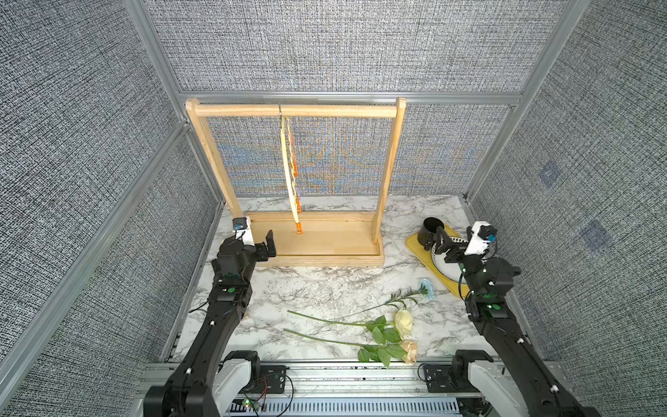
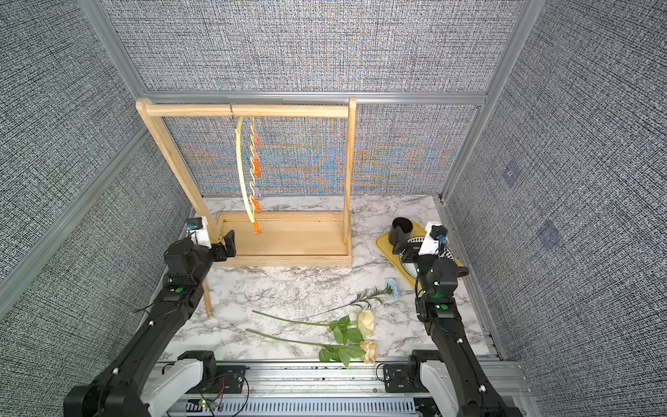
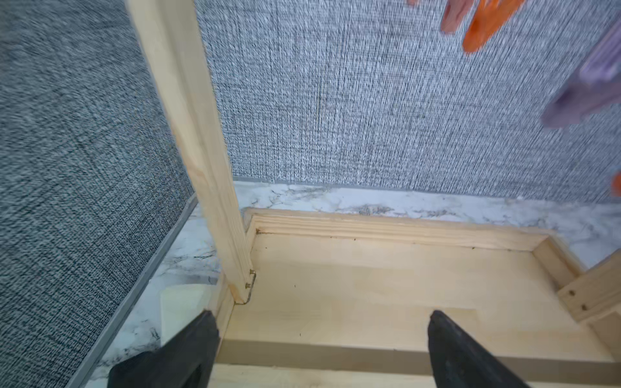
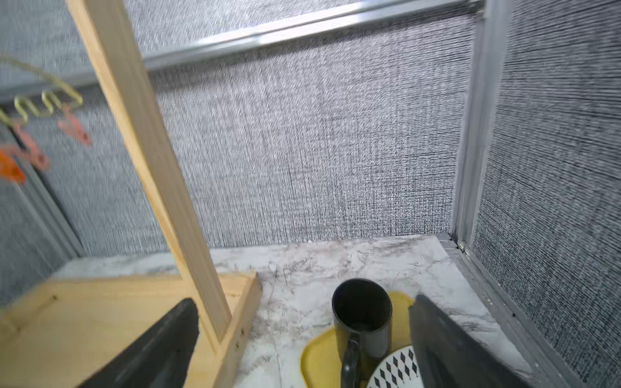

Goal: Dry the flowers on a clothes hanger
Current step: Pick up the flower at the center of the board.

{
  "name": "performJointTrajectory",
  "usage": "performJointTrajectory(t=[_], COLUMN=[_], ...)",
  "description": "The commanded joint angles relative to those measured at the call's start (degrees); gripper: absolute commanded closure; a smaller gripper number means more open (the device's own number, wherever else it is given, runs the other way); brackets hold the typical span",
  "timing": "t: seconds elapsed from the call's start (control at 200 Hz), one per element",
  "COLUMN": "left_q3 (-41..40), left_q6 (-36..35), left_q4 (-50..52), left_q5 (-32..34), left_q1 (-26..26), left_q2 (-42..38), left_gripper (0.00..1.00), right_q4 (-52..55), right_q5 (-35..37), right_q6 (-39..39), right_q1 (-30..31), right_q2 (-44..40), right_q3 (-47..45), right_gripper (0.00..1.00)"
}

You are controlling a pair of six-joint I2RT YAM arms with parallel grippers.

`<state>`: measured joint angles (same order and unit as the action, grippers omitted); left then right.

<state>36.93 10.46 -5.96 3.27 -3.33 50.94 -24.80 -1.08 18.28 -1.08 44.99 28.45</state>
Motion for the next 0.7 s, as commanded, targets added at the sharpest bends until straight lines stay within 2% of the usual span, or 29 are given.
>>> performJointTrajectory(t=[0.0, 0.06, 0.155, 0.265, 0.325, 0.365, 0.425, 0.455, 0.485, 0.571, 0.626, 0.691], left_q3=[4.08, 7.08, 11.48, 16.58, 18.04, 18.36, 18.37, 18.21, 18.1, 17.89, 17.83, 17.33], left_q6=[14.65, 18.48, 12.85, 13.42, 13.47, 13.59, 14.78, 15.86, 17.42, 22.32, 23.99, 24.55], left_q4=[15.21, 19.93, 21.26, 26.48, 28.97, 30.3, 32.43, 33.59, 34.9, 39.23, 40.86, 40.85], left_q5=[12.3, 14.28, 6.91, 2.42, 1.78, 2.68, 6.26, 8.55, 11.92, 18.81, 19.54, 18.58], left_q1=[0.03, 0.09, 0.17, 0.21, 0.24, 0.19, 0.17, 0.21, 0.22, 0.3, 0.43, 0.5], left_q2=[-5.94, -8.56, -9.33, -6.83, -5.63, -5.19, -4.97, -4.88, -4.81, -4.14, -3.72, -3.5], left_gripper=[0.0, 0.0, 0.0, 0.0, 0.0, 0.0, 0.0, 0.0, 0.0, 0.0, 0.0, 0.0], right_q4=[22.09, 20.15, 21.15, 26.86, 30.67, 34.68, 44.21, 50.57, 55.19, 59.53, 61.43, 60.65], right_q5=[14.11, 5.95, 2.05, -4.1, -11.9, -20.62, -34.22, -37.53, -36.6, -28.8, -23.3, -15.69], right_q6=[19.2, 10.97, 4.94, -4.76, -14.29, -22.08, -38.35, -46.01, -50.17, -54.8, -58.93, -60.63], right_q1=[-0.01, 1.0, 6.06, 14.21, 19.69, 23.36, 28.56, 31.53, 34.04, 37.51, 39.94, 42.17], right_q2=[-1.72, -1.93, -0.22, 3.74, 5.73, 6.8, 9.19, 10.95, 13.07, 18.6, 21.57, 24.43], right_q3=[3.8, 5.31, 7.75, 11.93, 12.91, 12.8, 12.98, 14.0, 15.33, 17.01, 17.06, 17.0], right_gripper=[0.01, 0.01, 0.02, 0.04, 0.05, 0.05, 0.05, 0.05, 0.04, 0.07, 0.09, 0.16])
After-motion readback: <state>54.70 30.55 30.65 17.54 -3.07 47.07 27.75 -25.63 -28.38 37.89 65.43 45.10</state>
